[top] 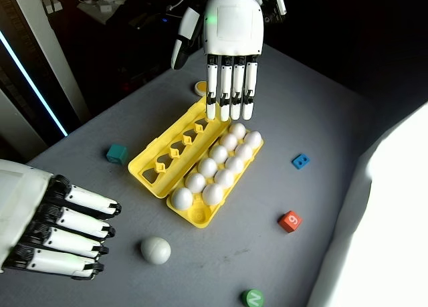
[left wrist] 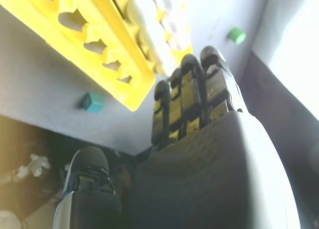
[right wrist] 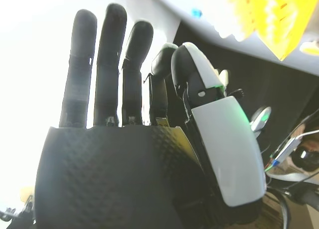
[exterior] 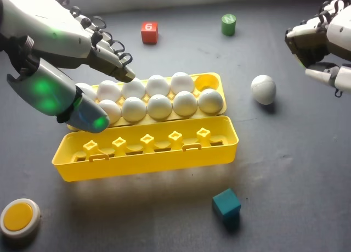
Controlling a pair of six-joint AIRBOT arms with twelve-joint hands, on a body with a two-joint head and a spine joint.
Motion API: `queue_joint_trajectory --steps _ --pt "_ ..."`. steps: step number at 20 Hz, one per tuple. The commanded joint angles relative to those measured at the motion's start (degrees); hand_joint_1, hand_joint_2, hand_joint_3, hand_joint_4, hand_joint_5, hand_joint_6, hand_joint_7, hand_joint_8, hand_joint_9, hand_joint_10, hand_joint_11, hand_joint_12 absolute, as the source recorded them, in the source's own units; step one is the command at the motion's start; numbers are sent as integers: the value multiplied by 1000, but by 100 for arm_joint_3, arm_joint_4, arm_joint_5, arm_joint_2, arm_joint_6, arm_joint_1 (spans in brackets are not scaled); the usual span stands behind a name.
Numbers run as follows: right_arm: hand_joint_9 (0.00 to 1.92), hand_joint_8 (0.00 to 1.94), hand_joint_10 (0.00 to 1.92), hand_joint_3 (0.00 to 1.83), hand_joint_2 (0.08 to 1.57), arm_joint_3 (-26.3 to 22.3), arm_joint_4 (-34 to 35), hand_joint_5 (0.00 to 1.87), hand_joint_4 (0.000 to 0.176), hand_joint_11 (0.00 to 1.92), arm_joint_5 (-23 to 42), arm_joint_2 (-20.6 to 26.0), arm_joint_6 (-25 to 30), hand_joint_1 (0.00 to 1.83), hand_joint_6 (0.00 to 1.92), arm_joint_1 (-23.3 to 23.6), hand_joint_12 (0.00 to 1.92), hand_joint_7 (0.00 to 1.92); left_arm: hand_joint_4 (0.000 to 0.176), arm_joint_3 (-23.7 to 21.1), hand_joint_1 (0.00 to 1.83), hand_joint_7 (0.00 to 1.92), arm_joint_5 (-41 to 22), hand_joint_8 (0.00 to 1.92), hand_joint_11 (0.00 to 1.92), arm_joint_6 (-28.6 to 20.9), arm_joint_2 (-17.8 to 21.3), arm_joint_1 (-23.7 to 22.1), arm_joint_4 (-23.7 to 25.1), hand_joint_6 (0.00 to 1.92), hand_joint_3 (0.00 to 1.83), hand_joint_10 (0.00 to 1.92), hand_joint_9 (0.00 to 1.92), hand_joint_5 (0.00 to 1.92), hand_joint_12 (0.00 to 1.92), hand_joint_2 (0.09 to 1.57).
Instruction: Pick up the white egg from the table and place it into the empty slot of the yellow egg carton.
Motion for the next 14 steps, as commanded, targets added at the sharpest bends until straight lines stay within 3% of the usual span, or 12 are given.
queue_joint_trajectory --steps 1,3,4,11,14 --pt "88 54 69 118 973 17 -63 131 0 0 684 12 -9 302 59 26 251 129 0 4 0 28 423 41 0 23 -3 -71 -43 55 156 10 0 63 14 1217" --pt "88 54 69 118 973 15 -55 131 0 0 684 -22 -5 302 59 29 251 129 0 -6 0 28 407 41 0 23 -3 -76 -43 55 156 10 0 63 14 1217" --pt "138 6 12 6 1019 15 -49 193 0 0 684 -25 4 323 8 31 312 186 0 -2 0 42 400 5 0 23 -3 -92 -43 5 34 0 0 82 0 1283" --pt "139 0 1 2 1033 22 113 169 0 0 649 -33 4 258 0 69 297 171 0 136 0 44 266 0 0 70 -6 -284 -44 0 16 0 3 86 2 1293" --pt "99 0 0 0 949 151 469 137 0 0 472 -177 -112 230 0 173 251 115 0 190 0 69 246 9 26 114 -5 -290 -43 8 12 11 33 105 13 1296"
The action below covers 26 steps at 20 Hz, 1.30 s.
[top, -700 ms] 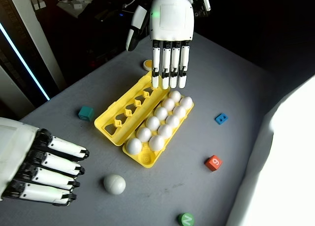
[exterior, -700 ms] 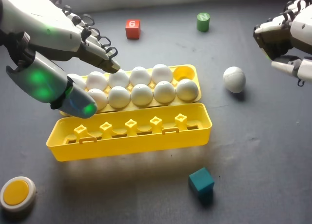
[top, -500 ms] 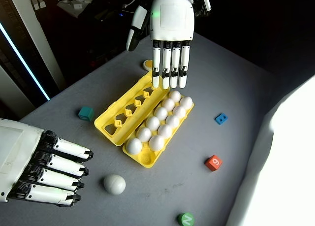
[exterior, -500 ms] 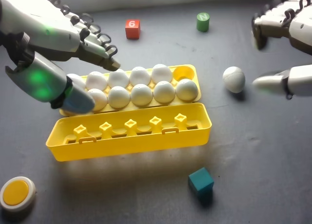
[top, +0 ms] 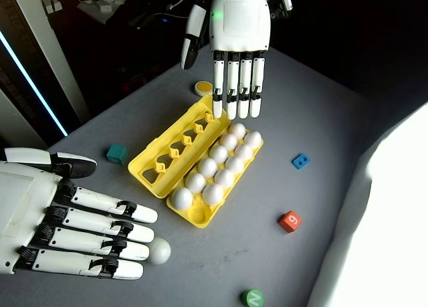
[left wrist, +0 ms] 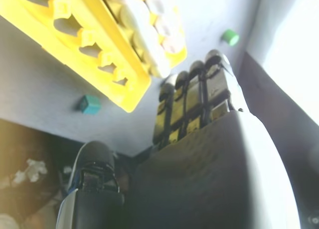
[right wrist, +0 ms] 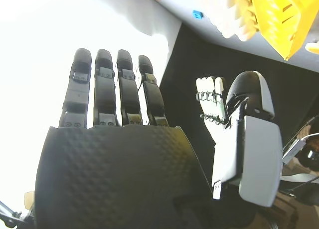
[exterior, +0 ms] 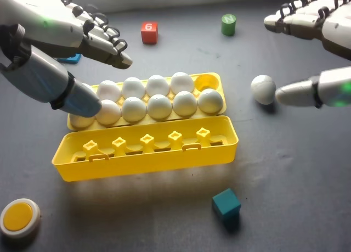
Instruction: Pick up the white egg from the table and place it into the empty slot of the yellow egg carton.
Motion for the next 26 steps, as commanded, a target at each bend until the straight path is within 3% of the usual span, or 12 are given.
queue_joint_trajectory --steps 1,3,5,7,8,10,12,20,22,23,24,26 --pt "70 0 0 0 899 85 83 148 0 0 502 -30 -65 222 3 97 202 73 0 50 0 69 418 8 21 35 -5 -77 -69 9 12 9 31 108 12 1298" --pt "36 0 0 0 850 297 860 153 0 0 223 -221 -583 194 2 220 158 35 0 91 0 50 418 0 10 46 -5 -77 -69 2 9 0 13 95 8 1296" --pt "0 0 0 0 748 545 1752 209 62 0 134 -403 -1026 204 14 235 14 0 0 109 0 51 420 9 16 77 -6 -77 -68 7 4 8 21 92 7 1290" --pt "0 0 0 0 671 671 1815 434 86 0 177 -527 -1148 309 19 244 0 0 0 91 0 43 424 4 3 134 -5 -80 -68 3 6 2 9 85 1 1296" --pt "0 0 0 0 704 723 1938 284 79 20 179 -587 -1262 233 3 247 9 0 0 89 0 40 447 2 0 136 -5 -80 -68 2 5 1 7 83 0 1294" --pt "0 0 0 0 675 949 2480 693 91 0 206 -824 -1880 436 34 258 0 6 0 97 0 36 498 0 0 136 -12 -93 -68 0 0 1 8 66 0 1286" --pt "0 0 0 0 682 1286 3042 773 130 0 352 -1139 -2456 531 41 225 0 0 0 105 0 30 528 0 1 135 -35 -95 -69 2 3 0 3 70 0 1293" --pt "0 0 0 8 717 2163 3734 737 85 0 503 -1903 -2906 743 10 217 0 0 0 207 0 39 512 2 3 145 -55 -42 -247 2 4 2 8 71 1 1297" --pt "0 0 0 13 731 2237 3735 727 93 0 502 -2009 -2906 701 4 208 0 0 0 203 0 68 505 13 18 145 -56 -42 -247 12 2 12 34 98 8 1295" --pt "0 0 0 13 734 2257 3736 699 130 0 501 -2054 -2906 655 0 209 0 0 0 201 0 72 501 14 22 145 -57 -38 -247 13 4 13 37 104 10 1300" --pt "0 0 0 5 718 2277 3748 709 68 0 501 -2108 -2904 733 7 223 0 0 0 193 0 76 500 14 28 145 -61 -28 -247 12 3 15 45 104 13 1298" --pt "0 0 0 9 727 2307 3850 723 79 0 501 -2186 -2903 708 12 247 0 0 0 173 0 87 496 15 32 148 -63 -12 -247 10 0 16 58 107 17 1287"
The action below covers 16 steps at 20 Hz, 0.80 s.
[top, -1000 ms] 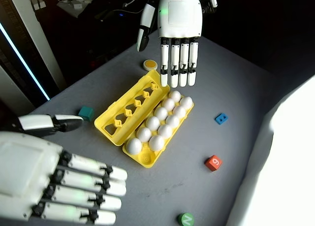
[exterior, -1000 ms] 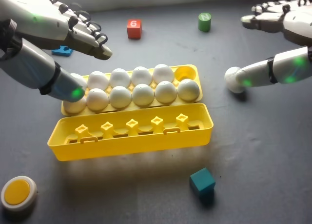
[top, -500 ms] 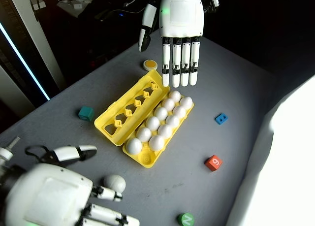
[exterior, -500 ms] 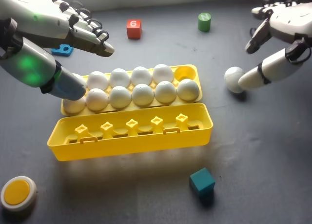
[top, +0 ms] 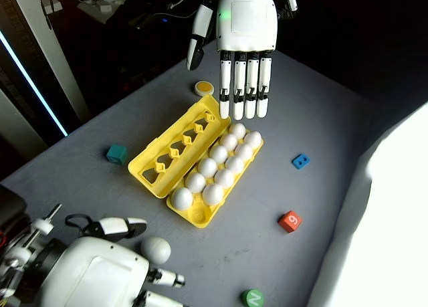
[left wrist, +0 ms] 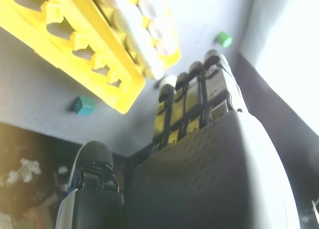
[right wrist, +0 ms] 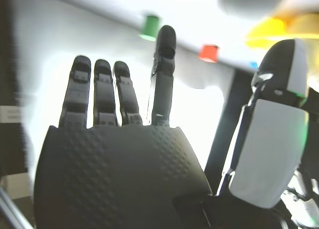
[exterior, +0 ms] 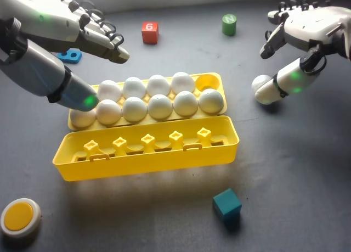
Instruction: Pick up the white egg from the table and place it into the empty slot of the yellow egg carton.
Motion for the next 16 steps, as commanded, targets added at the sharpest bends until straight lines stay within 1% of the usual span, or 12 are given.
queue_joint_trajectory --steps 1,2,3,5,6,7,11,12,13,14,15,16 --pt "0 0 0 15 742 50 -163 669 80 0 408 27 18 720 0 71 0 0 0 -15 0 72 427 6 21 19 -13 -21 -106 4 0 7 43 97 13 1287" --pt "0 0 0 8 730 82 -155 682 83 0 426 -25 22 671 9 70 0 0 0 -23 0 78 425 8 23 24 -14 -4 -106 7 2 7 44 107 14 1295" --pt "0 0 0 1 716 105 -153 690 80 0 439 -65 26 652 12 67 0 0 0 -21 0 92 425 12 29 24 -15 3 -106 11 1 11 56 121 18 1292" --pt "0 0 0 2 717 170 -150 713 79 0 450 -142 59 681 21 54 0 0 0 -19 0 97 425 12 25 24 -17 3 -106 10 0 11 60 120 17 1288" --pt "0 0 0 0 710 190 -150 696 87 0 450 -164 69 684 12 47 0 0 0 -19 0 91 425 9 26 24 -19 2 -106 5 0 10 60 112 18 1285" --pt "0 0 0 0 713 222 -150 703 82 0 450 -193 80 662 13 32 0 0 0 -19 0 82 425 4 12 24 -26 3 -106 3 0 5 50 108 13 1286" --pt "0 0 0 0 705 251 -150 683 81 0 448 -246 80 653 3 -32 0 0 0 -23 0 105 425 9 22 23 -29 2 -107 7 0 9 68 128 20 1281" --pt "0 0 0 2 716 251 -150 695 68 0 447 -252 77 649 7 -62 0 0 0 -25 0 126 425 15 33 23 -29 2 -107 13 0 13 84 149 28 1286" --pt "0 0 0 3 718 254 -151 694 79 0 447 -258 70 614 6 -87 0 0 0 -25 0 119 425 10 33 23 -30 2 -107 6 0 11 84 135 29 1286" --pt "0 0 0 3 718 266 -151 694 79 0 447 -269 70 614 6 -107 0 0 0 -29 0 119 425 10 33 23 -31 2 -107 6 0 11 84 135 29 1286" --pt "0 0 0 2 716 278 -151 688 87 0 446 -279 71 609 3 -110 0 0 0 -31 0 80 425 1 6 23 -33 3 -107 0 0 2 44 99 5 1287" --pt "0 7 0 0 710 292 -152 686 76 0 446 -291 71 622 2 -107 0 19 0 -33 0 61 425 0 0 23 -36 3 -107 0 0 0 23 82 0 1287"
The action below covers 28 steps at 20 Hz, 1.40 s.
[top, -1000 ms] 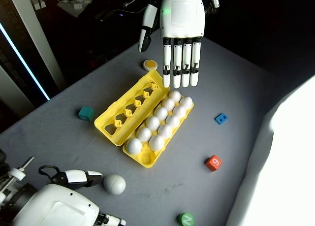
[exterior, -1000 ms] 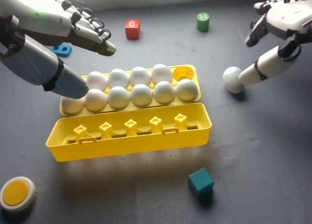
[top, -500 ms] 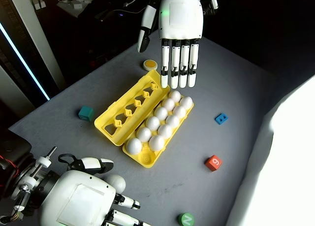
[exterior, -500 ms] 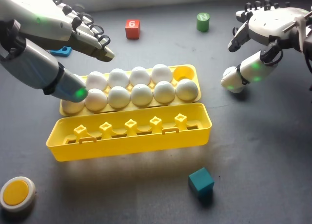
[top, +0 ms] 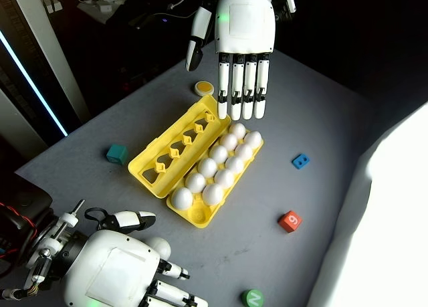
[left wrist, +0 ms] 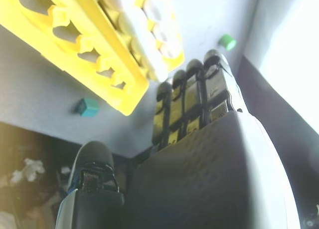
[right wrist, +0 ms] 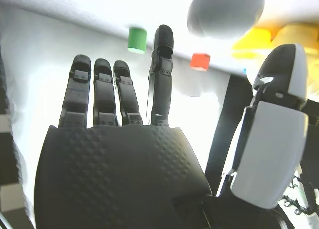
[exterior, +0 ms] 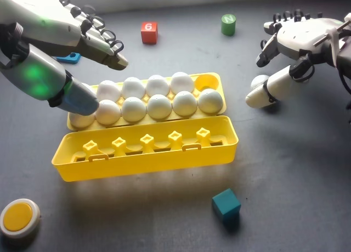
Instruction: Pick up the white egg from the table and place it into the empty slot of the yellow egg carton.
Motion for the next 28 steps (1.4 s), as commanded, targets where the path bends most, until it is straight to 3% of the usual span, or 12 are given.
queue_joint_trajectory --steps 1,12,14,15,16,18,19,21,22,25,26,28 --pt "0 14 0 0 711 42 -196 695 71 0 371 14 42 619 6 42 0 38 0 -19 0 66 438 3 2 21 -19 -56 -107 4 0 4 29 88 1 1286" --pt "0 0 0 37 824 124 -219 774 78 0 365 -93 -21 796 25 -46 0 0 0 -64 0 83 438 1 15 20 -23 -56 -107 2 2 3 52 103 12 1291" --pt "0 0 0 29 816 127 -219 827 73 0 365 -92 -20 864 43 -42 0 0 0 -70 0 108 438 10 37 20 -23 -56 -107 13 0 10 71 133 22 1287" --pt "0 0 0 11 836 127 -219 961 44 0 365 -93 -20 970 51 -41 0 0 0 -72 0 122 438 14 40 19 -23 -55 -107 14 0 14 85 141 25 1288" --pt "0 0 0 11 845 127 -219 1027 77 0 364 -93 -20 959 59 -42 0 0 0 -74 0 108 438 5 32 19 -23 -55 -107 4 0 6 74 125 24 1285" --pt "0 0 0 13 859 128 -219 1049 38 0 364 -92 -20 973 53 -39 0 0 0 -79 0 119 438 8 45 19 -23 -53 -107 8 0 10 85 138 32 1287" --pt "0 0 0 21 882 128 -219 1031 86 0 364 -92 -18 912 40 -38 0 0 0 -84 0 108 438 3 30 19 -23 -51 -107 4 0 3 72 129 28 1287" --pt "0 0 0 17 880 127 -219 1056 92 0 355 -93 8 915 46 -35 0 0 0 -89 0 105 438 1 22 19 -23 -50 -107 3 3 2 68 129 25 1293" --pt "0 0 0 1 851 127 -219 1148 59 0 344 -93 19 982 35 -29 0 1 0 -90 0 108 438 3 18 19 -23 -50 -107 3 1 3 72 131 25 1290" --pt "0 4 0 2 854 123 -219 1157 45 0 278 -95 97 990 31 -13 0 11 0 -90 0 96 438 0 10 19 -23 -50 -106 0 2 0 59 122 24 1291" --pt "0 9 0 0 847 123 -219 1178 0 0 273 -98 108 1025 32 -6 0 38 0 -90 0 90 438 2 15 19 -23 -48 -106 2 1 3 56 114 28 1290" --pt "0 5 0 1 851 124 -220 1174 0 0 264 -106 131 1006 27 -1 0 34 0 -90 0 79 438 0 2 19 -23 -44 -106 0 1 0 43 101 23 1291"
